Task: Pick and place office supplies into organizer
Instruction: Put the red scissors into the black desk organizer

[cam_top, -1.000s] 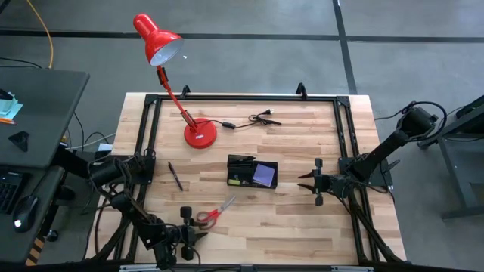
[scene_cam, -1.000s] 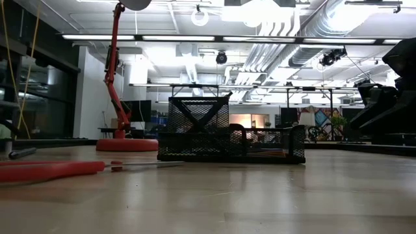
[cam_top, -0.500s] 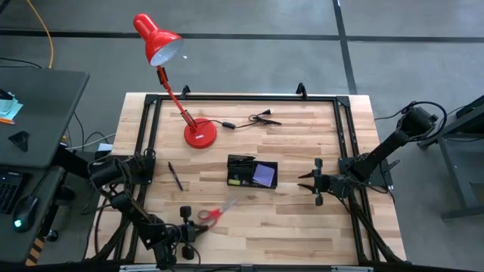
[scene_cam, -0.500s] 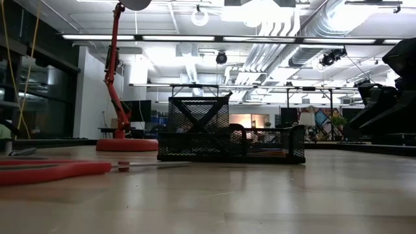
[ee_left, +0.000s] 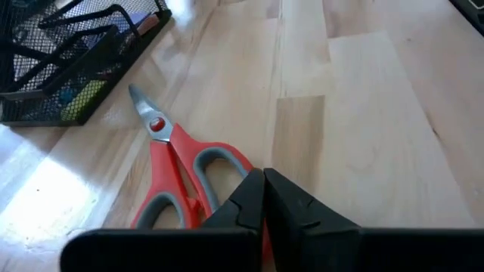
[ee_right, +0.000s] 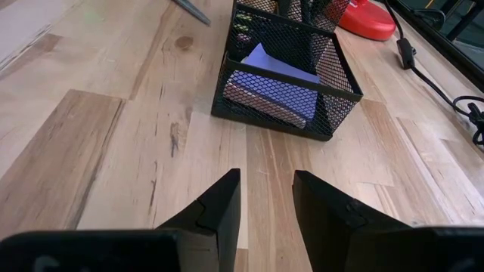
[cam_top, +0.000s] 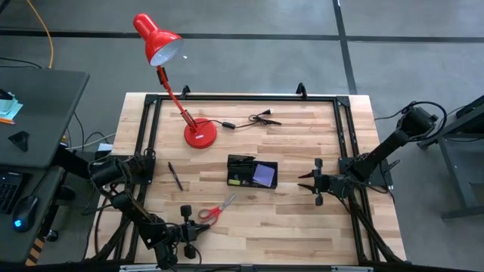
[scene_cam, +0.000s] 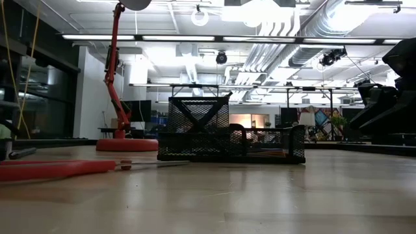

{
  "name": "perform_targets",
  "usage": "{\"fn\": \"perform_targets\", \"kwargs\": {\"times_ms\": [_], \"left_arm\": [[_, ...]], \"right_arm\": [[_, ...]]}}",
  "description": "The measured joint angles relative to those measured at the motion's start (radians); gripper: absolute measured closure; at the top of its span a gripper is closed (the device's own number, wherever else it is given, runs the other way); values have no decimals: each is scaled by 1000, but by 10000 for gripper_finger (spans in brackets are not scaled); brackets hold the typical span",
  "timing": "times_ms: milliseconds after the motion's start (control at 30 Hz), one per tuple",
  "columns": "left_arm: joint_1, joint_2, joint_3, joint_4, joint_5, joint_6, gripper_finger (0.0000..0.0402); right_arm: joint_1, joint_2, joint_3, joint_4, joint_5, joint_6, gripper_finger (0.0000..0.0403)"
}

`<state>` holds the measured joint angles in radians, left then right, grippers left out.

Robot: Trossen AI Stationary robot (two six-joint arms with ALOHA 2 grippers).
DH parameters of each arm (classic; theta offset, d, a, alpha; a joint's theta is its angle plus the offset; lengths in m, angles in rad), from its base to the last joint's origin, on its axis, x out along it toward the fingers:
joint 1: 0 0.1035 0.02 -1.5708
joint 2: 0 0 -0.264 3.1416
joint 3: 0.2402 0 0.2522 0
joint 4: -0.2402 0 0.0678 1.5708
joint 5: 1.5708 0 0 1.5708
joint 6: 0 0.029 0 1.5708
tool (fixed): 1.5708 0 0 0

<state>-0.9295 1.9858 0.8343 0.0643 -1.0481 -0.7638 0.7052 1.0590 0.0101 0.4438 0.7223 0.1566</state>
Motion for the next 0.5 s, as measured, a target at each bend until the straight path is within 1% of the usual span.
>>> {"fn": "perform_targets", "kwargs": {"times_ms": [100, 300, 400, 500], "left_arm": [[0, 0, 2, 0, -4, 27, 401], [0, -1, 3, -8, -20, -16, 399], [0, -1, 6, 3, -37, -26, 382], [0, -2, 24, -12, -25, -26, 353]], "right_arm": [[0, 0, 0, 0, 0, 0, 288], [0, 0, 0, 0, 0, 0, 288], [0, 0, 0, 0, 0, 0, 288], [0, 0, 0, 0, 0, 0, 288]]}}
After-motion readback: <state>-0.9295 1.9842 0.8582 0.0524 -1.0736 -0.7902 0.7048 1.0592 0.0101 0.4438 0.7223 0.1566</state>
